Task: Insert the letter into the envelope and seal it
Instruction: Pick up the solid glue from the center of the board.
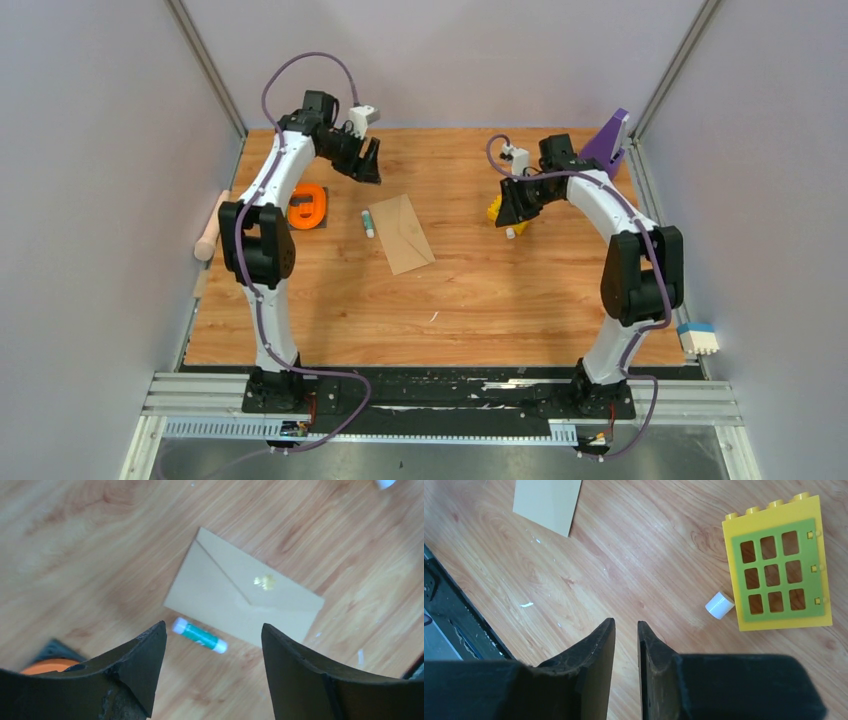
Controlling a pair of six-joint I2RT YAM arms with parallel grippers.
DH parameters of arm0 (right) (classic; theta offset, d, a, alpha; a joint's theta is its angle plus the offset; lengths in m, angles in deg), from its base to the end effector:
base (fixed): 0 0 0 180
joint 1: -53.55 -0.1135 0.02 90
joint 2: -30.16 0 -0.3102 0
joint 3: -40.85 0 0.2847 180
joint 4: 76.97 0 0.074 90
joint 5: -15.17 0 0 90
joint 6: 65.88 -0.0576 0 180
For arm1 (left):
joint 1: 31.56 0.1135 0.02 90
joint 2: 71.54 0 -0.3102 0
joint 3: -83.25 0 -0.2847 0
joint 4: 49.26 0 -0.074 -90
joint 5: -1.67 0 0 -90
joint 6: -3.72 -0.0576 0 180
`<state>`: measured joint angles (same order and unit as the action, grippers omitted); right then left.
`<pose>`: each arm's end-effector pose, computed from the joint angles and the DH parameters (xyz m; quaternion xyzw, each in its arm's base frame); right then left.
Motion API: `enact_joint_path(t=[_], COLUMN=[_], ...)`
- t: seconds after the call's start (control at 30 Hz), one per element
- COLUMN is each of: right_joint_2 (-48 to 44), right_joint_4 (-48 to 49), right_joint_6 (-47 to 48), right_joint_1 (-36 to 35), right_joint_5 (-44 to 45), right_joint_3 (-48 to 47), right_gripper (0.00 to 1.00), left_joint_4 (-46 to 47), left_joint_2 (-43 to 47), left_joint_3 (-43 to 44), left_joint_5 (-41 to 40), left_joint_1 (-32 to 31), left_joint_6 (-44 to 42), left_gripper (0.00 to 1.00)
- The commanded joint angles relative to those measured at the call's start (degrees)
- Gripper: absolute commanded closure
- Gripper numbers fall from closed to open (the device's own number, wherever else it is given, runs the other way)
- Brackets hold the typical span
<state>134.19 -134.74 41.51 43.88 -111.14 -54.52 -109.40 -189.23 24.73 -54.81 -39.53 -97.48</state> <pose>0.4130 0.1050 0.2612 -0.2795 0.8895 0.2913 0.2142 0.5064 -0.1030 0.3054 0.2349 0.8898 -0.2681 0.2848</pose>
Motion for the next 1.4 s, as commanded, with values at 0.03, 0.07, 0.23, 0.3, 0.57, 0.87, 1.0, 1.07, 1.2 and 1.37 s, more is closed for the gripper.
enact_joint_path(t=[0.03, 0.07, 0.23, 0.3, 0.57, 0.87, 1.0, 1.07, 1.2, 1.37], right_joint_2=[-4.9, -5.0, -5.7, -6.0, -7.0, -7.9, -7.7, -7.6, -8.1, -8.4], right_joint_4=[0.6, 0.7, 0.7, 0.7, 1.3, 1.5, 1.5, 1.5, 1.5, 1.5], right_joint_6=[3.6, 3.7, 4.4, 4.4, 5.0, 4.9, 4.8, 4.8, 4.8, 4.9], right_joint_1=[-0.1, -0.1, -0.1, 0.0, 0.6, 0.7, 0.7, 0.7, 0.7, 0.7], right_joint_5=[-1.5, -2.1, -3.1, -3.1, -3.8, -5.4, -6.5, -6.5, -7.0, -7.7], right_joint_3=[1.5, 1.8, 3.0, 3.1, 4.0, 4.9, 5.1, 5.0, 5.2, 5.3], right_gripper=[0.74, 0.73, 0.68, 0.68, 0.68, 0.68, 0.68, 0.68, 0.68, 0.68], left_joint_4=[-19.2, -19.6, -14.4, -8.3, -14.6, -7.3, -4.5, -4.6, -4.4, -3.7], left_joint_2=[-6.4, -6.5, -2.3, -1.4, -3.5, -4.8, -5.2, -5.9, -7.3, -9.1], left_joint_3=[12.6, 14.0, 7.3, 6.3, 5.3, -2.5, -3.8, -3.5, -3.8, -4.2], left_joint_5=[-3.4, -4.8, -8.7, -14.4, -7.6, -8.0, -8.1, -8.6, -10.0, -11.8], left_joint_1=[0.4, 0.4, 0.3, 0.0, 1.0, -0.2, -0.3, -0.8, -1.7, -2.2], left_joint_6=[-30.7, -35.3, -47.6, -41.6, -8.3, 1.8, 4.0, 4.5, 5.0, 5.8], left_gripper=[0.18, 0.16, 0.02, 0.0, 0.0, 0.16, 0.2, 0.21, 0.25, 0.26])
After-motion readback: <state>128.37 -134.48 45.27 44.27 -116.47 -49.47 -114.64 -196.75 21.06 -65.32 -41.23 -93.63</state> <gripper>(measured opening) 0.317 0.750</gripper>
